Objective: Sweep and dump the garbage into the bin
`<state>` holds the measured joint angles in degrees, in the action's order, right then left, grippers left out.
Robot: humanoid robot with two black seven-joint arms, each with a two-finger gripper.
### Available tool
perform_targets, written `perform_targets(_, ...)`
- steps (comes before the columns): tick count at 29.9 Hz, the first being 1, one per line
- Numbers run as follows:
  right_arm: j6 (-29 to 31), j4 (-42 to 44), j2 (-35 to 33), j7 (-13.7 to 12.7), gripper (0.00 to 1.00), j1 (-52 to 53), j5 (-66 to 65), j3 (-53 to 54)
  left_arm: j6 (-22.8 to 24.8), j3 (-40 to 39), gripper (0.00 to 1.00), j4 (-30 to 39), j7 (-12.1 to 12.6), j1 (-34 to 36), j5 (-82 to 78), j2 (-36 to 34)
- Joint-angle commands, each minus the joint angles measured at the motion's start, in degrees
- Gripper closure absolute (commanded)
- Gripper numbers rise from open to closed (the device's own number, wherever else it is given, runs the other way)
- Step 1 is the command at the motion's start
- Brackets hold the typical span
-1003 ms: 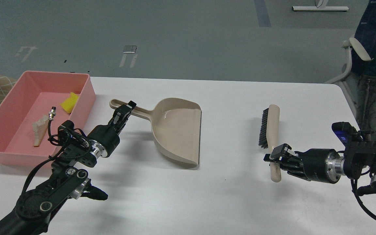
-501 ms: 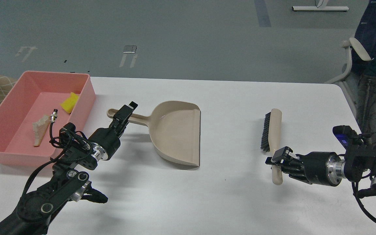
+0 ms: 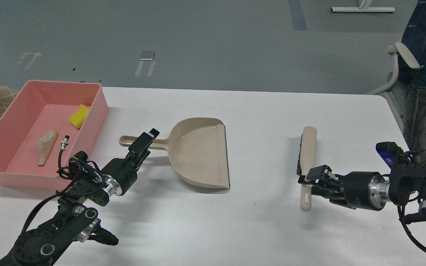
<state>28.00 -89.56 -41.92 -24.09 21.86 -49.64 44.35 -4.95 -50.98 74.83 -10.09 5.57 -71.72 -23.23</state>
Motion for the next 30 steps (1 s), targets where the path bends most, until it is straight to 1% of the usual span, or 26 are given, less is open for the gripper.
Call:
perform_targets(1,0.0,-0.3,-0.4,-0.1,0.2,0.1,0.2,0.1,0.4,0.0,0.01,1.4,-0.6,-1.5,0.0,-1.1)
perform_targets(5,0.0,-0.5,-1.4,-0.1,0.06,0.5,0.2,0.6,0.9,-0.3,0.01,4.3,-0.7,-3.7,0.1,-3.6)
perform_targets(7,0.0,-1.0,-3.1,-0.1,0.04,0.6,0.3,1.5,1.2,-0.7,0.01,6.1,-0.7,-5.1,0.1,-5.0)
perform_targets(12,0.0,-0.7,-7.4,0.1,0.04,0.5,1.6,5.2,1.6,-1.1,0.01,11.4,-0.8,-8.7,0.7,-8.9)
perform_targets(14,0.0,0.1,-9.7,0.1,0.04,0.5,3.4,8.5,3.4,-2.2,0.01,15.1,-1.7,-11.1,0.8,-10.9)
perform_targets(16,0.0,0.7,-10.3,0.1,0.04,0.6,4.4,10.6,4.3,-3.7,0.01,16.8,-2.1,-12.4,0.8,-11.4)
perform_targets(18,0.0,2.1,-10.5,0.1,0.04,0.6,5.3,14.4,5.8,-7.2,0.01,19.7,-2.3,-14.2,1.1,-11.7)
perform_targets(20,0.0,5.2,-9.9,0.4,0.04,0.9,5.3,20.2,9.5,-13.2,0.01,21.4,-2.3,-14.6,4.2,-11.7)
perform_targets(21,0.0,6.4,-9.7,0.4,0.04,1.2,5.3,21.9,10.5,-14.7,0.01,21.5,-2.2,-14.4,5.3,-11.6)
perform_targets(22,0.0,9.2,-8.6,0.5,0.04,2.3,5.3,25.5,12.5,-17.5,0.01,21.5,-2.0,-13.8,7.3,-11.3)
perform_targets(24,0.0,12.5,-5.9,0.5,0.04,3.9,5.1,28.2,14.0,-20.6,0.01,21.5,-1.6,-12.3,9.3,-11.3)
perform_targets(25,0.0,15.9,-2.8,0.5,0.04,6.1,4.9,30.2,15.1,-23.2,0.01,21.4,-1.3,-9.9,11.3,-11.3)
perform_targets(27,0.0,20.9,0.2,0.5,0.04,10.1,4.9,31.8,16.9,-25.8,0.01,20.7,-1.0,-6.0,14.2,-11.4)
perform_targets(28,0.0,24.0,1.3,0.6,0.05,12.6,4.8,32.1,17.7,-26.7,0.01,19.9,-0.6,-3.0,15.8,-11.7)
perform_targets(30,0.0,26.6,2.4,0.9,0.05,14.7,4.8,32.5,18.2,-26.9,0.01,18.3,-0.2,0.0,17.0,-12.0)
